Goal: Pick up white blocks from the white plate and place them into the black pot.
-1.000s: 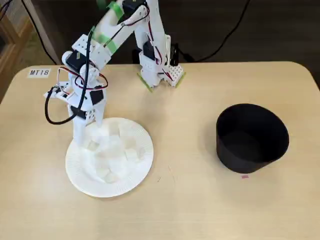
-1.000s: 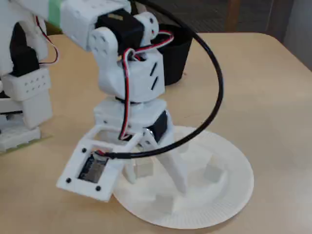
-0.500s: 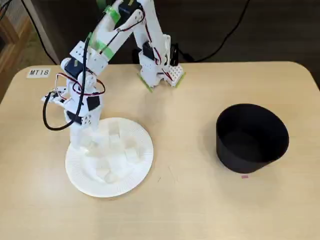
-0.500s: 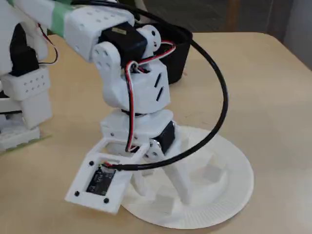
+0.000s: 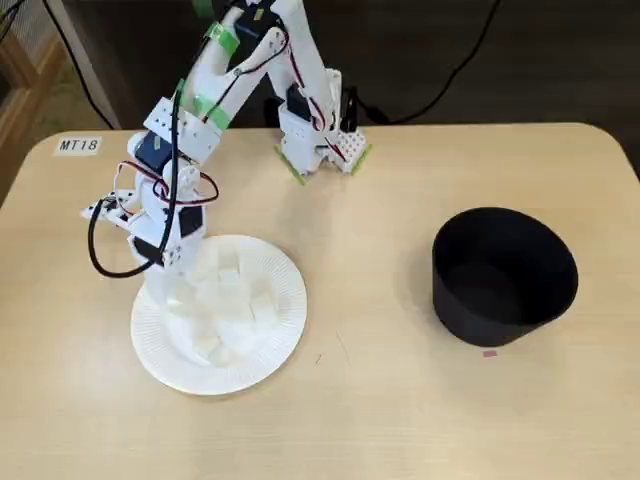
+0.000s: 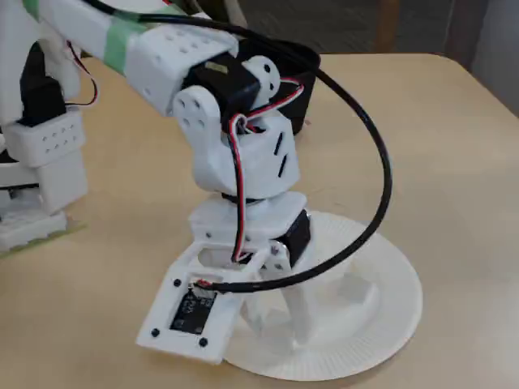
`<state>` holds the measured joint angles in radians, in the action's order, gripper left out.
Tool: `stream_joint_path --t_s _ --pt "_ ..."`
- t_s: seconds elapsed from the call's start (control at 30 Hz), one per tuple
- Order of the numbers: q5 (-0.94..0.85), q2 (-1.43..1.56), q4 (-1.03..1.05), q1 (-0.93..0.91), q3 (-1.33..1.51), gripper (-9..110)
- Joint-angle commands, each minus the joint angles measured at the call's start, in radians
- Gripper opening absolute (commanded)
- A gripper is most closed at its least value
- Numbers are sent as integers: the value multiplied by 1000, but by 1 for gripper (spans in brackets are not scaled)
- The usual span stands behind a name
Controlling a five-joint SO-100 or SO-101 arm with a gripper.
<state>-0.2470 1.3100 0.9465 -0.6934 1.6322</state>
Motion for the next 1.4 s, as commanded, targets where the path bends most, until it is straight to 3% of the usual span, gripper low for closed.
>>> stream_joint_path --t_s 0.0,0.13,0.3,0.57,0.73,0.83,1.1,1.37 --pt "12 2 -15 6 -48 9" --pt "38 3 -8 12 -63 -2" --pt "66 83 38 41 -81 -2" --pt "330 575 95 229 -83 -2" --pt "479 839 130 440 -84 -2" --pt "448 913 91 672 -74 -2" --pt "153 870 -49 1239 -40 -2" --pt "83 687 -37 1397 35 -2"
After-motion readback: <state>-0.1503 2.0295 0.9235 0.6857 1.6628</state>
